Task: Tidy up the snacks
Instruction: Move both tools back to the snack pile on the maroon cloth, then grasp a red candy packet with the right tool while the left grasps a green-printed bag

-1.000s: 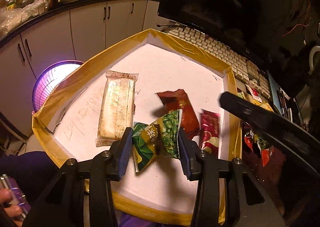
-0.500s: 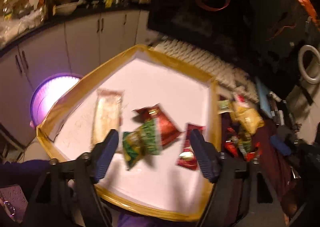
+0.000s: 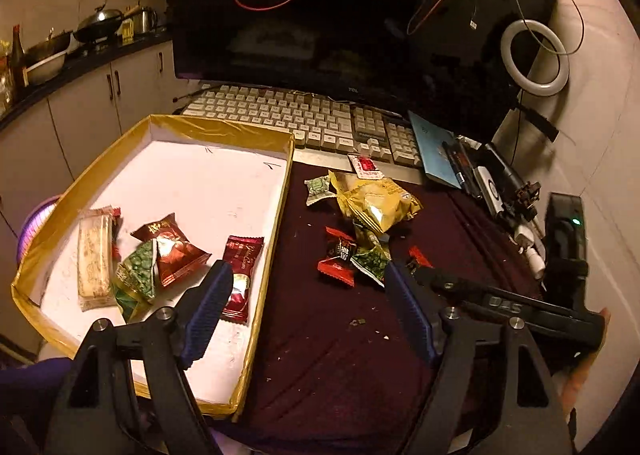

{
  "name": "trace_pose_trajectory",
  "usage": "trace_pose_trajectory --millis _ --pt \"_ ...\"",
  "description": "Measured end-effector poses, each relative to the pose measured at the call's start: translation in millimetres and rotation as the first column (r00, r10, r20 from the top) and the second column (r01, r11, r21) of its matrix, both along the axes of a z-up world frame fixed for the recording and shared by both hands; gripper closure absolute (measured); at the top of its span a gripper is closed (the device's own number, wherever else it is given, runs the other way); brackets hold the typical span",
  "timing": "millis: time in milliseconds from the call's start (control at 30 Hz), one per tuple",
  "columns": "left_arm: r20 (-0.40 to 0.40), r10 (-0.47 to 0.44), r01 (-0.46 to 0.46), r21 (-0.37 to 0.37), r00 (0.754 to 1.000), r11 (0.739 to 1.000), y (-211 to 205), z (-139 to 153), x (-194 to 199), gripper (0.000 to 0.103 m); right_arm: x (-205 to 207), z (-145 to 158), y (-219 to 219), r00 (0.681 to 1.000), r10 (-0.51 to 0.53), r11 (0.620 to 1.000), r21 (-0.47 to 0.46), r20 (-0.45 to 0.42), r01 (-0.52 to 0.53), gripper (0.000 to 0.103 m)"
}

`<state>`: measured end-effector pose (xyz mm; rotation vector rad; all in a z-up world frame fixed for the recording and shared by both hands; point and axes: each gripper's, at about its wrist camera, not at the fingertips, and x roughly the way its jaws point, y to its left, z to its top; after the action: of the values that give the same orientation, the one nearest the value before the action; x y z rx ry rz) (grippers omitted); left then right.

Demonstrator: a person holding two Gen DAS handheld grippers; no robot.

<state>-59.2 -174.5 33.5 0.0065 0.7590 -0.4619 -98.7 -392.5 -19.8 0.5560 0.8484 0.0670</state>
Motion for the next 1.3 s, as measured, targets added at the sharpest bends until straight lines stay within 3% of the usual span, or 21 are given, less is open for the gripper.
trace_pose_trajectory --millis 233,267,367,433,467,567,733,833,933,1000,1033,1067,1300 --pt "-0.015 -0.011 0.011 -0.005 1.0 1.0 -0.7 -2.4 1.7 0.025 17.6 -2.7 14.7 0.994 -0.103 0.993 -0.057 -0.03 0.101 0.05" --pt "-0.016 -0.014 0.014 -0.008 1.0 1.0 -0.8 -2.3 2.2 0.025 20.6 -1.9 24.2 0.994 -0.1 0.99 -0.104 -0.032 0.096 0.053" --pt "-0.019 -0.024 0.024 -0.009 1.0 1.0 -3.7 -1.7 3.9 0.025 22.2 -0.9 44.1 0.996 -0.078 0.971 -0.227 -0.034 0.069 0.072" --pt "-0.014 -0.04 0.04 -0.001 0.999 0.999 -8.3 -1.2 5.2 0.025 18.8 -1.5 47.8 0.998 -0.056 0.968 -0.245 -0.036 0.045 0.075" --pt "-0.015 -0.048 0.048 0.005 0.999 0.999 -11.9 -1.6 6.6 0.025 15.5 -1.2 46.6 0.998 -0.049 0.968 -0.246 -0.03 0.04 0.075" --pt "-0.023 -0.084 0.084 -0.001 0.996 0.996 -21.9 -3.4 11.9 0.025 2.2 5.6 25.4 0.999 -0.037 0.99 -0.138 0.026 0.04 0.076" --pt "-0.103 -0.174 0.173 -0.017 0.979 0.985 -57.6 -20.8 35.1 0.027 -7.2 24.4 -11.1 0.987 -0.118 0.979 -0.154 0.112 0.134 0.076" --pt "-0.138 -0.203 0.206 0.008 0.969 0.978 -82.4 -33.2 44.4 0.044 -5.4 22.7 -24.3 0.979 -0.149 0.976 -0.142 0.138 0.168 0.076" --pt "-0.154 -0.212 0.225 0.071 0.965 0.972 -102.3 -43.3 49.5 0.049 -2.9 13.1 -23.7 0.98 -0.148 0.975 -0.146 0.13 0.166 0.075" --pt "-0.165 -0.21 0.231 0.118 0.964 0.966 -112.1 -51.1 51.4 0.061 -2.7 14.5 -22.2 0.98 -0.134 0.976 -0.154 0.149 0.157 0.075" --pt "-0.17 -0.202 0.226 0.132 0.964 0.965 -113.3 -53.2 50.8 0.072 -3.6 15.4 -21.6 0.979 -0.129 0.976 -0.154 0.158 0.153 0.075" --pt "-0.17 -0.19 0.216 0.146 0.967 0.966 -114.0 -55.5 50.2 0.074 -3.2 14.7 -19.8 0.98 -0.126 0.975 -0.163 0.154 0.151 0.075" --pt "-0.148 -0.201 0.22 0.12 0.968 0.968 -99.2 -54.4 42.1 0.092 -3.2 15.7 -16.5 0.98 -0.108 0.975 -0.175 0.169 0.138 0.076"
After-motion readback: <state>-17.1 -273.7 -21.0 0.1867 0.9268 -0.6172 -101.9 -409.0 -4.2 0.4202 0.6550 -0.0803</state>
